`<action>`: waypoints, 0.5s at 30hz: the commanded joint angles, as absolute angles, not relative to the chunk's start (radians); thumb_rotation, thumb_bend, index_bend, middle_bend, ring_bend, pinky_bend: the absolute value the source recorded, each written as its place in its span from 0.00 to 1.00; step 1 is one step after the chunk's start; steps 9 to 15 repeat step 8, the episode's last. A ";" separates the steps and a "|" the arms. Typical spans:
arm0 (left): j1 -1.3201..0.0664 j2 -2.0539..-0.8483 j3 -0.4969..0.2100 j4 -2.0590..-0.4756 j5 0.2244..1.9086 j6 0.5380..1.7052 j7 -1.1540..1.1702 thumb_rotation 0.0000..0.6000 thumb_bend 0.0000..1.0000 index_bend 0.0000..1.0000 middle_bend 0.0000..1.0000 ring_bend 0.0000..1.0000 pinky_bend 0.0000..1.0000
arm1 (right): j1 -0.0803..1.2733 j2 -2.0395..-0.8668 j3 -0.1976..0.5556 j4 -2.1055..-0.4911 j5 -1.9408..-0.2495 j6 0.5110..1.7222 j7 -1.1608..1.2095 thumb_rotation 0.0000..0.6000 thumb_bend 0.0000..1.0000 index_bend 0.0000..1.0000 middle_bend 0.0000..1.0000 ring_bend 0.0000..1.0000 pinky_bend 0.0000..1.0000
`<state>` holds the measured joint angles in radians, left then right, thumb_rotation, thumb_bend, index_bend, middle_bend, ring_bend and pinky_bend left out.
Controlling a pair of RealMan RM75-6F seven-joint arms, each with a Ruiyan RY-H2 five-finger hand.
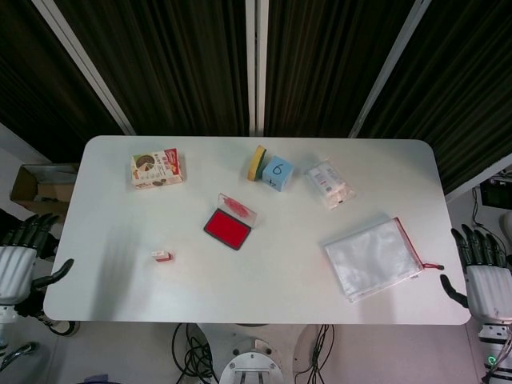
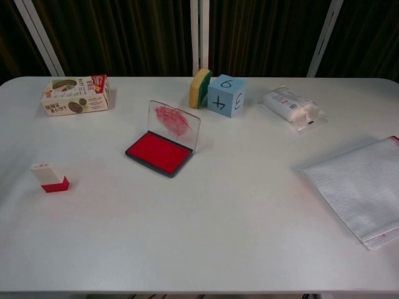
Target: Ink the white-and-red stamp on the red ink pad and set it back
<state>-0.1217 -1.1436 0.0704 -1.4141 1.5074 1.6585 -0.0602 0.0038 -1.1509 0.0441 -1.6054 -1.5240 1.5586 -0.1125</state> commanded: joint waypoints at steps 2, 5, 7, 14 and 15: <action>-0.069 -1.085 0.071 -1.420 1.486 1.690 -0.081 0.00 0.16 0.10 0.12 0.11 0.20 | -0.009 -1.154 0.033 -1.588 -1.531 1.567 -0.094 1.00 0.20 0.00 0.00 0.00 0.00; -0.061 -1.073 0.067 -1.420 1.500 1.690 -0.097 0.00 0.16 0.10 0.12 0.11 0.20 | -0.010 -1.159 0.028 -1.582 -1.536 1.566 -0.095 1.00 0.19 0.00 0.00 0.00 0.00; -0.061 -1.076 0.061 -1.414 1.511 1.688 -0.101 0.00 0.16 0.10 0.12 0.11 0.20 | -0.009 -1.161 0.028 -1.585 -1.542 1.567 -0.100 1.00 0.19 0.00 0.00 0.00 0.00; -0.062 -1.078 0.059 -1.411 1.515 1.687 -0.101 0.00 0.16 0.10 0.12 0.11 0.20 | -0.008 -1.161 0.029 -1.587 -1.545 1.568 -0.104 1.00 0.19 0.00 0.00 0.00 0.00; -0.062 -1.078 0.059 -1.411 1.515 1.687 -0.101 0.00 0.16 0.10 0.12 0.11 0.20 | -0.008 -1.161 0.029 -1.587 -1.545 1.568 -0.104 1.00 0.19 0.00 0.00 0.00 0.00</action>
